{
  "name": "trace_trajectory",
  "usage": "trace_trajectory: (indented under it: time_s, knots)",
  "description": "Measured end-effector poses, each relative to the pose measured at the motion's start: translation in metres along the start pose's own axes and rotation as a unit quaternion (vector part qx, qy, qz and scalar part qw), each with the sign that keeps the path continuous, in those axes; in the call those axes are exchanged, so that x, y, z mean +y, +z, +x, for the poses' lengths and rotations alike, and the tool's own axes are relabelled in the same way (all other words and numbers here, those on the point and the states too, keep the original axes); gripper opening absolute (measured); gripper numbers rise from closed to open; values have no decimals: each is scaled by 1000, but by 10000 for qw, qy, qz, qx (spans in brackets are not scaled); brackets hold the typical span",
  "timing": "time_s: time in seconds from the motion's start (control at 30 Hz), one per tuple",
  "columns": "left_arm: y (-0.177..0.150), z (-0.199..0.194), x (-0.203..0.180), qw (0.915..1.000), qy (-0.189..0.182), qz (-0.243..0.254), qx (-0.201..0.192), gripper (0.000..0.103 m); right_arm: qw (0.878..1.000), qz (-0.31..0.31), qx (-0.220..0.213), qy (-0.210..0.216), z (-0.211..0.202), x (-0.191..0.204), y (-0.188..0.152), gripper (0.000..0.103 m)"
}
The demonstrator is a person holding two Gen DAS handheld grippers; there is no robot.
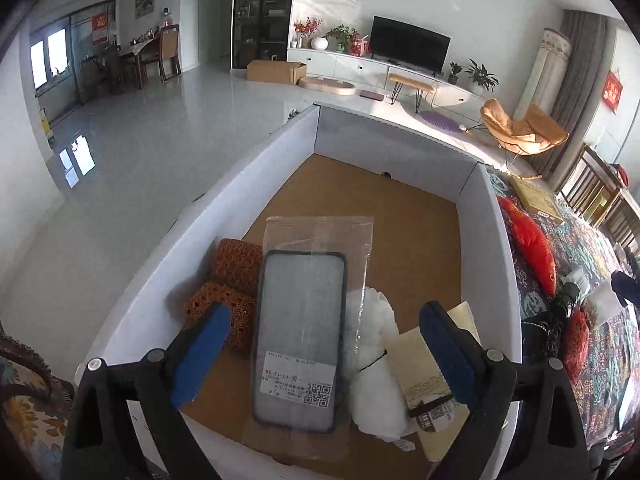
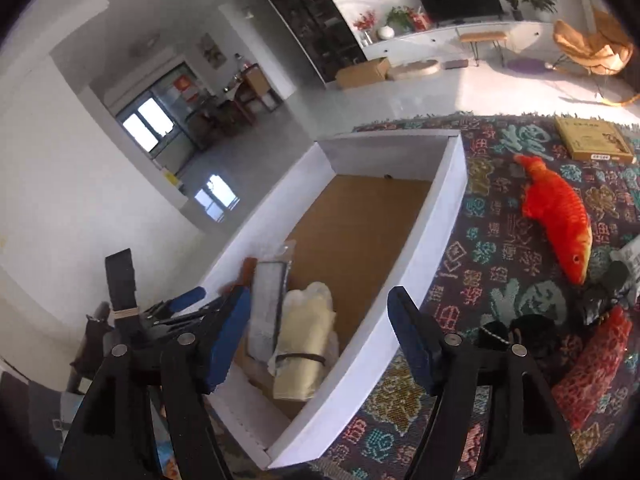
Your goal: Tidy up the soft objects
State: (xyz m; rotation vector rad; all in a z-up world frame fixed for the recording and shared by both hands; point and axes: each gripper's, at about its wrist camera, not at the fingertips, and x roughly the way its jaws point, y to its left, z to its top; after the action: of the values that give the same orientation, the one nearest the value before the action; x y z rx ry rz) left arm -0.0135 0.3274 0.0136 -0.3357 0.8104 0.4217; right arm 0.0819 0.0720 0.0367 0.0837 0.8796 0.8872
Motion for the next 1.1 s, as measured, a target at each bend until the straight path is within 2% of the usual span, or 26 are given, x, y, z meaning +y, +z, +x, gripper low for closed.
trace_trajectory:
  time_s: [0.07, 0.13, 0.23, 0.33, 0.4, 0.47, 0.53, 0.57, 0.7, 0.77, 0.87, 0.9, 0.97, 1.1]
  knots:
    - [-1, -7, -10, 9998, -202, 2, -93, 95, 9985, 20, -201, -508, -16, -31, -16, 74]
    - [-1, -14, -28, 9985, -517, 71, -176, 95, 9917, 223, -537, -1149, -36, -70, -42, 74]
    - [-9, -27, -71, 9931, -1098, 353, -223, 95, 9657, 866, -962, -2250, -67, -136, -88, 74]
    - [-29, -41, -134, 9793, -1780, 949, -151, 95, 9320, 1554, -788, -3177, -81, -196, -118, 75]
    - [-52, -45, -181, 9665, -2108, 1467, 19, 96, 9208, 1761, -677, -3414, -83, -217, -134, 76]
    - [-79, -40, -225, 9543, -2226, 1970, 297, 96, 9151, 1806, -630, -3549, -80, -226, -144, 75]
    - [-107, -21, -256, 9469, -2181, 2301, 531, 96, 9167, 1870, -630, -3474, -79, -228, -145, 75]
    - [-118, -7, -267, 9464, -2073, 2394, 634, 96, 9166, 1809, -660, -3505, -80, -227, -144, 74]
    - [-139, 51, -277, 9565, -1336, 2468, 791, 96, 9098, 1786, -508, -3712, -74, -229, -146, 74]
    - [-137, 70, -276, 9600, -1181, 2399, 832, 96, 9063, 1858, -373, -3778, -69, -234, -148, 74]
    - [-129, 87, -280, 9649, -895, 2372, 683, 96, 9032, 1928, -184, -3831, -62, -240, -148, 74]
    - [-127, 91, -281, 9656, -832, 2366, 682, 96, 9023, 1891, -170, -3870, -61, -239, -148, 74]
    - [-125, 98, -280, 9672, -945, 2254, 698, 97, 9014, 1813, -93, -3932, -57, -237, -147, 76]
    - [-125, 102, -278, 9695, -967, 2168, 609, 103, 9013, 1753, -37, -3961, -55, -235, -147, 79]
